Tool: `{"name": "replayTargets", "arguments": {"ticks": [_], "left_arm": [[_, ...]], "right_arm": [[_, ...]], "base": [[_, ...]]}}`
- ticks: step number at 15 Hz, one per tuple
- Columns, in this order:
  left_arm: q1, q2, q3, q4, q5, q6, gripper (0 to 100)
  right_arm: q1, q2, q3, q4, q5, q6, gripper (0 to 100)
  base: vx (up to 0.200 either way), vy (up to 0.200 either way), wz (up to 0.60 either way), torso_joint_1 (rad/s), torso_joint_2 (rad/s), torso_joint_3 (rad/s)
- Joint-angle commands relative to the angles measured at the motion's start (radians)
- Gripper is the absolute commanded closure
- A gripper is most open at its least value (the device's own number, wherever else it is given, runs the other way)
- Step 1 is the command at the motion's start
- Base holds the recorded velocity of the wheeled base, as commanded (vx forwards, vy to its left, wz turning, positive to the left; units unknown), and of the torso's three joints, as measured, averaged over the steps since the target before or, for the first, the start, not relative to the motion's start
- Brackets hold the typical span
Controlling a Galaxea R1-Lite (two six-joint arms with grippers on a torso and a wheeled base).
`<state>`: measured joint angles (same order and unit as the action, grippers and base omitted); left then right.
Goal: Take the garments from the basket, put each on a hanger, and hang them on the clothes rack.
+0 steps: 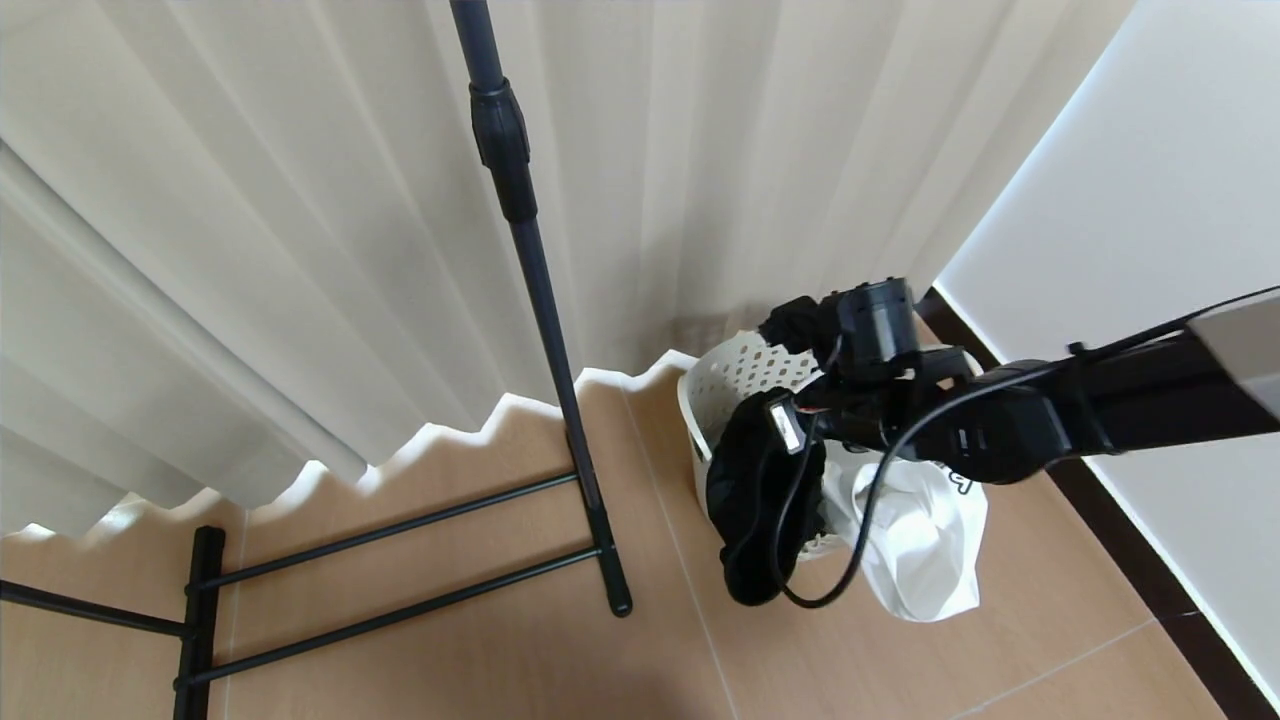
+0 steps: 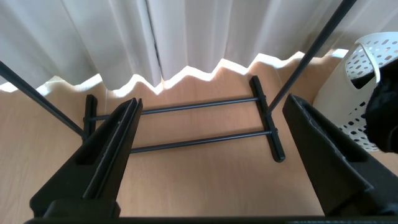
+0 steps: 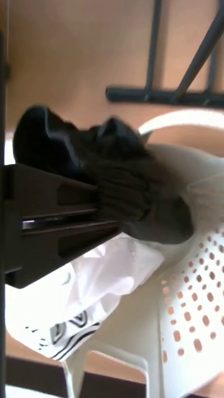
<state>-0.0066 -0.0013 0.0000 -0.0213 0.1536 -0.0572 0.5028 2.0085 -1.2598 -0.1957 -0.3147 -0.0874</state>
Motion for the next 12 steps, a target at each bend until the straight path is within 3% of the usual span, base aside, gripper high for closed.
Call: {"name": "replayTargets", "arguments": {"ticks": [1, 3, 6, 9, 10, 12], "left_arm": [[0.0, 0.001, 0.0, 0.0, 0.0, 0.0, 0], [0.0, 0.001, 0.0, 0.0, 0.0, -0.001, 0], [0.0, 0.001, 0.0, 0.0, -0.002, -0.001, 0], [0.0, 0.001, 0.0, 0.0, -0.002, 0.0, 0], [0.0, 0.001, 0.0, 0.0, 0.0, -0.001, 0], [0.0, 0.001, 0.0, 0.0, -0.002, 0.0, 0]], "right_arm": [[0.106, -0.333, 0.241, -0.087, 0.002, 0.089, 100], [0.181, -0.473, 0.352, -0.154, -0.001, 0.091, 100], [0.287, -0.611, 0.393, -0.149, -0.011, 0.087, 100], [0.293, -0.639, 0.395, -0.154, -0.009, 0.064, 100], [0.293, -0.633, 0.387, -0.159, -0.004, 0.008, 100], [0.29, -0.628, 0.404, -0.16, -0.001, -0.014, 100]], "base": [[0.0, 0.0, 0.0, 0.0, 0.0, 0.0], [0.0, 0.0, 0.0, 0.0, 0.0, 0.0], [0.0, 0.0, 0.0, 0.0, 0.0, 0.0], [0.0, 0.0, 0.0, 0.0, 0.0, 0.0], [0.0, 0.0, 0.0, 0.0, 0.0, 0.0], [0.0, 0.0, 0.0, 0.0, 0.0, 0.0]]}}
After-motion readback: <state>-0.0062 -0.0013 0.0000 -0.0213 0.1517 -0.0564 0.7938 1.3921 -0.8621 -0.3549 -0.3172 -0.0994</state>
